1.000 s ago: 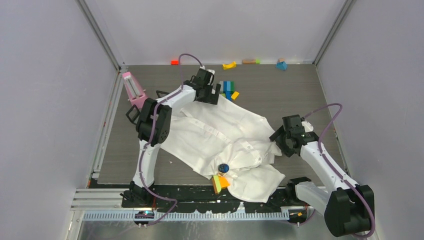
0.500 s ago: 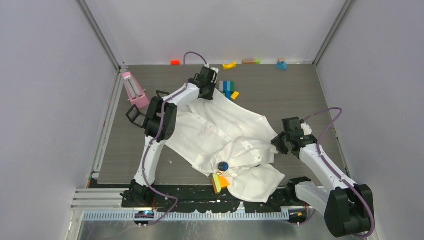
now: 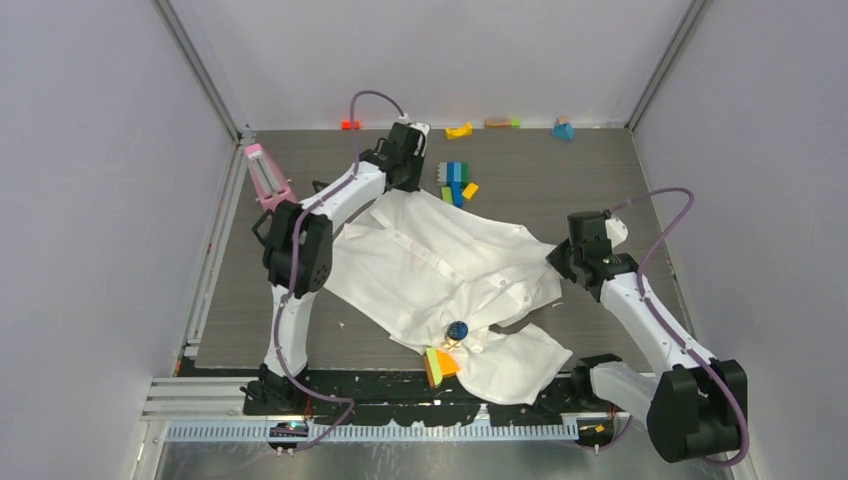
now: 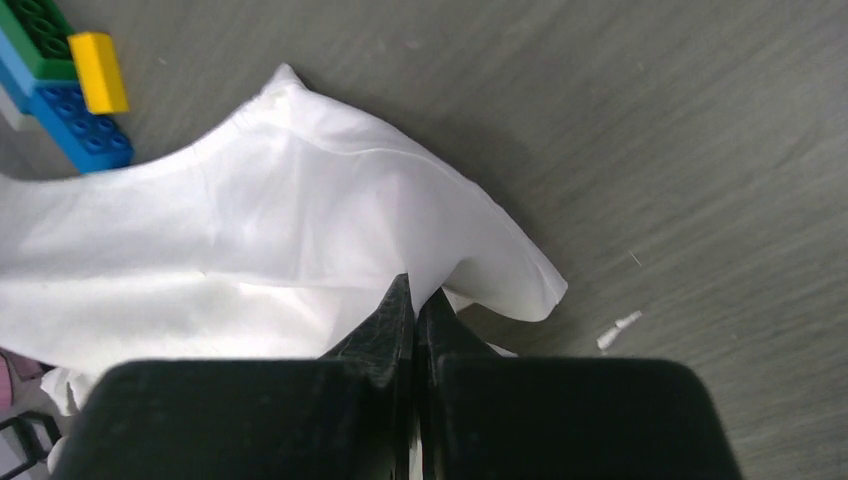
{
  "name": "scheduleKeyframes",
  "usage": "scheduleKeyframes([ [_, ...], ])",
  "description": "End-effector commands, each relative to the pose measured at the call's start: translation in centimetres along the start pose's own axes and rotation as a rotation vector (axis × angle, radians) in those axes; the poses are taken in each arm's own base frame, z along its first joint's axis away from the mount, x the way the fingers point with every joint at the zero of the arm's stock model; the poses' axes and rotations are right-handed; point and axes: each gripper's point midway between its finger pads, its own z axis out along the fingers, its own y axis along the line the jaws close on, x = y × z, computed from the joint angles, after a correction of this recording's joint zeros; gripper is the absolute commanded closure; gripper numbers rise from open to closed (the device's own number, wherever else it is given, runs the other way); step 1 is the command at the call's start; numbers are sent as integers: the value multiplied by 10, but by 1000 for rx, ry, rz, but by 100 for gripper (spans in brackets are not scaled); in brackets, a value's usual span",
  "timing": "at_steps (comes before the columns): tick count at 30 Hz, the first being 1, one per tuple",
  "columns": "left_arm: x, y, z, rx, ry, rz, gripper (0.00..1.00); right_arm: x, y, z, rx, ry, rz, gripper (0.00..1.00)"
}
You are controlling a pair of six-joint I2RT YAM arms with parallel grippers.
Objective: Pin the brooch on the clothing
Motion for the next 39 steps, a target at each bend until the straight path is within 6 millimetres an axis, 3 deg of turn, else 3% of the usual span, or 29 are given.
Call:
scheduleKeyframes([
  [1, -88, 3, -101, 21, -262, -32, 100, -82, 65, -13, -107, -215, -43, 99],
  [6, -122, 12, -187, 34, -418, -62, 100, -141, 125, -44, -218, -285, -123, 99],
  [7, -128, 14, -205, 36, -455, -72, 100, -157, 142, -60, -254, -311, -147, 99],
  [10, -143, 23, -264, 42, -570, -88, 100, -191, 170, -99, -312, -389, -203, 99],
  [13, -153, 28, -327, 55, -684, -81, 100, -228, 198, -165, -407, -514, -222, 99],
  [16, -157, 29, -386, 84, -779, -61, 100, -246, 214, -227, -509, -605, -273, 99],
  [17, -156, 29, -404, 98, -809, -51, 100, -254, 220, -255, -553, -643, -279, 99],
  [18, -156, 28, -422, 113, -838, -43, 100, -254, 224, -273, -590, -662, -301, 99],
  [20, -153, 28, -464, 138, -910, -33, 100, -262, 230, -329, -684, -743, -323, 99],
  [21, -151, 28, -480, 151, -938, -29, 100, -262, 230, -343, -710, -764, -333, 99],
  [22, -149, 27, -496, 167, -963, -22, 100, -260, 231, -370, -766, -799, -363, 99],
  [25, -140, 18, -537, 241, -1014, 7, 100, -251, 228, -426, -879, -874, -430, 99],
  [29, -128, 14, -575, 301, -1059, 2, 100, -240, 213, -487, -978, -973, -461, 99],
  [33, -122, 14, -597, 326, -1103, -14, 100, -233, 199, -519, -1021, -1044, -473, 99],
  [36, -126, 15, -590, 314, -1090, -29, 100, -239, 199, -511, -981, -1052, -467, 99],
  [39, -134, 21, -562, 257, -1038, -43, 100, -249, 206, -482, -915, -1031, -465, 99],
])
